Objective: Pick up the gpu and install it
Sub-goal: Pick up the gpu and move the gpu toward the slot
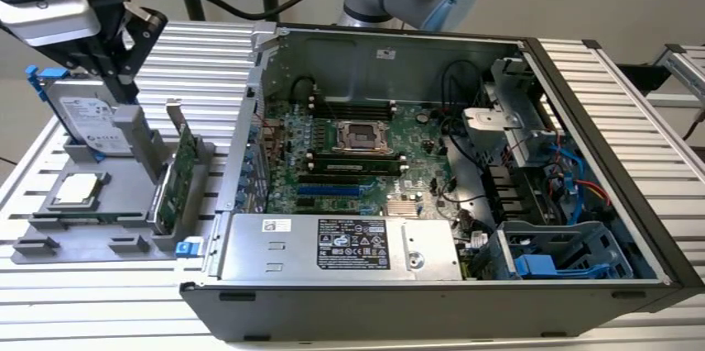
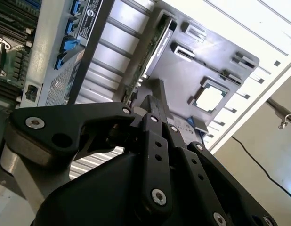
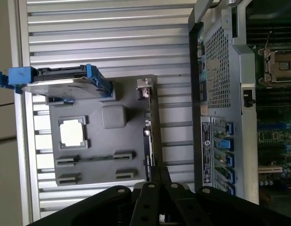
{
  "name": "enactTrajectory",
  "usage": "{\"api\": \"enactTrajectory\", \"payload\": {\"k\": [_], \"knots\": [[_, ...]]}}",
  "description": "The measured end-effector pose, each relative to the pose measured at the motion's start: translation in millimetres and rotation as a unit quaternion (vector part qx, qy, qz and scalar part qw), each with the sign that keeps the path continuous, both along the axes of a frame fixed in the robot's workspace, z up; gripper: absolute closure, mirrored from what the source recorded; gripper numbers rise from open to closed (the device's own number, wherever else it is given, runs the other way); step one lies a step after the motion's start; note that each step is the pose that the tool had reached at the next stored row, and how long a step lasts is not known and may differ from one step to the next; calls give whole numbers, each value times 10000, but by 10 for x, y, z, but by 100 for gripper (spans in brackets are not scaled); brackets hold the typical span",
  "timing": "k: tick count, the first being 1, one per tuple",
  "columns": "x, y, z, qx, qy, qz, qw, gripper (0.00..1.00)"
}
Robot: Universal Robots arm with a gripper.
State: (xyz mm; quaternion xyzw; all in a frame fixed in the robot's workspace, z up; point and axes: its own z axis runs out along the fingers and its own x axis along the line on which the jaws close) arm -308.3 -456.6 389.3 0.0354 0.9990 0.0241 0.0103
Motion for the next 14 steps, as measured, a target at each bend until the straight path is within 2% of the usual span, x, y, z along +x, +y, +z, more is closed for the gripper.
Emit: {"api": "enactTrajectory", "payload": {"k": [9, 14], "knots": [[2, -87, -1, 0, 2, 0, 10000, 100], [2, -98, -1, 0, 2, 0, 10000, 100]]}}
